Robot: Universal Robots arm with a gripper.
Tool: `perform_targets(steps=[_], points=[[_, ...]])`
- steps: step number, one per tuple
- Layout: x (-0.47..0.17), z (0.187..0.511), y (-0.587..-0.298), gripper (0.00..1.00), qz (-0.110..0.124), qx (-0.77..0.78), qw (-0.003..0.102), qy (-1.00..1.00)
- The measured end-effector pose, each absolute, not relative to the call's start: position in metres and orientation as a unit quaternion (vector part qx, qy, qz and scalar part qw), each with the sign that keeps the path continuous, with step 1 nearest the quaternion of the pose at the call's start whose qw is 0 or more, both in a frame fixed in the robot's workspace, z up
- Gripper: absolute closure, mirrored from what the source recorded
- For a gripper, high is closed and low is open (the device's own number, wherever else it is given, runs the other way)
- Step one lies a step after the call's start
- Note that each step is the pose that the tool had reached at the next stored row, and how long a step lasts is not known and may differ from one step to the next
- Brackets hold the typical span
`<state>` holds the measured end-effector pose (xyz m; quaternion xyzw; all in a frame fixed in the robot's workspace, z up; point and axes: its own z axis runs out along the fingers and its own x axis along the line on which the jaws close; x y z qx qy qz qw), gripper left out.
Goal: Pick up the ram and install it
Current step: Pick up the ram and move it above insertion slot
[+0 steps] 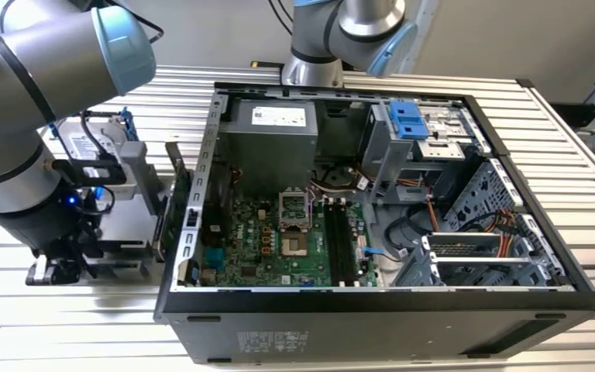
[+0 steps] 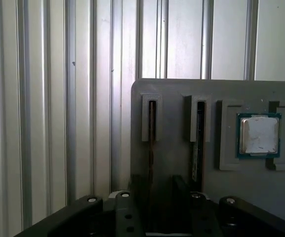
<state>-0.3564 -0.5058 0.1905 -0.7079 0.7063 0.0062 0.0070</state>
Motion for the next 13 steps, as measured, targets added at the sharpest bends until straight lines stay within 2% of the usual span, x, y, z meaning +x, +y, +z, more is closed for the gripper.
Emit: perform_targets(steps=[13], points=[[-0.3564, 0.1905, -0.5075, 0.00, 0.006, -0.708, 0.007, 0.706]])
